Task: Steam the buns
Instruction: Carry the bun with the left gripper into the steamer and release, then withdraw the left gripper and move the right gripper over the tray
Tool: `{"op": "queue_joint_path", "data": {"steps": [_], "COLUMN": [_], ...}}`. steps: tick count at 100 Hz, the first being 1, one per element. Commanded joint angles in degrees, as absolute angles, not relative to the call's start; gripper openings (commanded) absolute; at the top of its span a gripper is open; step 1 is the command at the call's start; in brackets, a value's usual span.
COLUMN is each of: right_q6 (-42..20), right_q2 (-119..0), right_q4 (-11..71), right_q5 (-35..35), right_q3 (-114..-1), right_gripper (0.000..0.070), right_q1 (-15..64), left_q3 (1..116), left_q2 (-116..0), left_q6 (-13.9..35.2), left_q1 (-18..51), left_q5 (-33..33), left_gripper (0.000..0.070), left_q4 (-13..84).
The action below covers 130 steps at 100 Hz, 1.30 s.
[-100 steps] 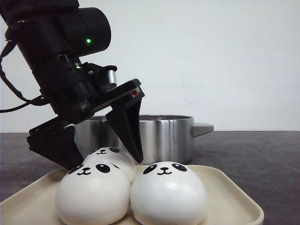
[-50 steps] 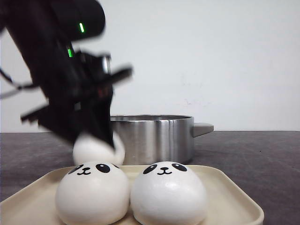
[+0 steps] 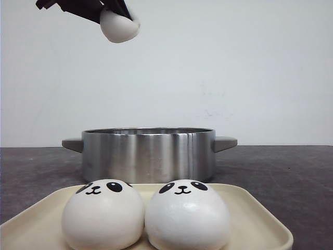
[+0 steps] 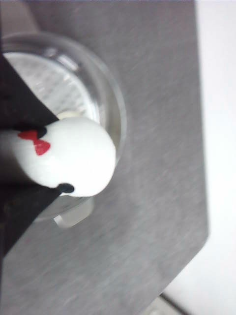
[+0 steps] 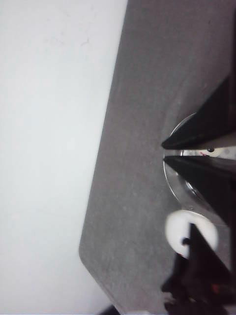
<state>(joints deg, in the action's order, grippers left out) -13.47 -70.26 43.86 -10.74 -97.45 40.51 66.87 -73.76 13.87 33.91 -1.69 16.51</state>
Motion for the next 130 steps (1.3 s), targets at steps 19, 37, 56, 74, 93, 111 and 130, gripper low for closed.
{"op": "queue_joint_path", "data": {"steps": [19, 37, 56, 74, 93, 111, 130], "right_q6": [-13.5, -13.5, -13.5, -13.5, -13.5, -12.9, -12.6], "right_q2": [-70.8, -70.8, -70.9, -70.9, -70.9, -71.1, -71.6], "right_q4": [43.0, 42.9, 42.9, 43.6, 44.6, 46.6, 53.1], "right_q5": [-11.0, -11.0, -11.0, -11.0, -11.0, -11.0, -10.3], "right_q3": [-98.6, -98.6, -98.6, -98.6, -98.6, -98.6, -97.5], "right_gripper": [0.0013, 0.0013, 0.0013, 0.0013, 0.0013, 0.0013, 0.0013], "right_q1": [41.1, 41.1, 41.1, 41.1, 41.1, 41.1, 41.2], "left_q3": [68.0, 68.0, 67.9, 68.0, 68.0, 68.0, 68.2], "left_q2": [-83.7, -91.1, -97.4, -100.9, -101.2, -100.3, -94.1], "left_q6": [12.3, 12.8, 12.7, 13.2, 13.2, 13.2, 14.5], "left_q1": [29.8, 28.2, 28.1, 28.1, 28.1, 28.1, 28.1], "left_q5": [-1.5, -1.0, -0.8, -0.2, -0.2, -0.2, -0.2], "left_gripper": [0.0, 0.0, 0.0, 0.0119, 0.0619, 0.0637, 0.0615], "left_q4": [11.8, 10.3, 7.8, 7.6, 7.4, 7.2, 8.1]}}
